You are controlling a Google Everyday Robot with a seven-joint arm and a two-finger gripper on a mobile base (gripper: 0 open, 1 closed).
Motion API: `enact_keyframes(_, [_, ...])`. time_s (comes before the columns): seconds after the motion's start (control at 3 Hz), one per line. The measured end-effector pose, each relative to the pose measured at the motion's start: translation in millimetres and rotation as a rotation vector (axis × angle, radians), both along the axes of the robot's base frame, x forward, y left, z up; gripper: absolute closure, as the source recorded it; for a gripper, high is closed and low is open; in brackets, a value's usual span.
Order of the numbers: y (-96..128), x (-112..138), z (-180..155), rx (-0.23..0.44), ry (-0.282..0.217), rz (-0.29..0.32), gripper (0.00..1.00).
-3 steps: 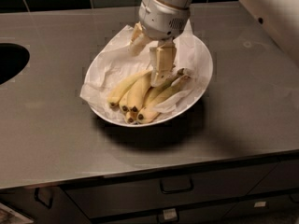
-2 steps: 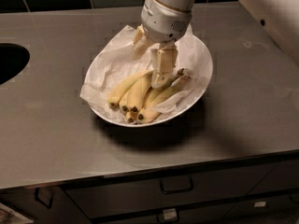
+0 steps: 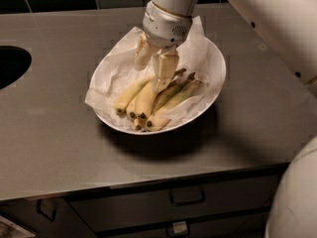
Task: Pick banana from white bowl
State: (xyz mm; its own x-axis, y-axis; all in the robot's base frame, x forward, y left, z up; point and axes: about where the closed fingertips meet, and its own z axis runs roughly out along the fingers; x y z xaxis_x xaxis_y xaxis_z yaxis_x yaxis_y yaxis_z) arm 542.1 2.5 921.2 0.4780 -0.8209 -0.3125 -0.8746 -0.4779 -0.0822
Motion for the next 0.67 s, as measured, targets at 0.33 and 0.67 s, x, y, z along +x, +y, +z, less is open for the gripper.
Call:
enact_keyframes(0.33, [7.1, 7.7, -6.4, 0.0, 0.014, 0.012, 0.44])
enact_keyframes(0.67, [8.4, 7.5, -11.8, -0.002, 0.025, 0.013, 0.47])
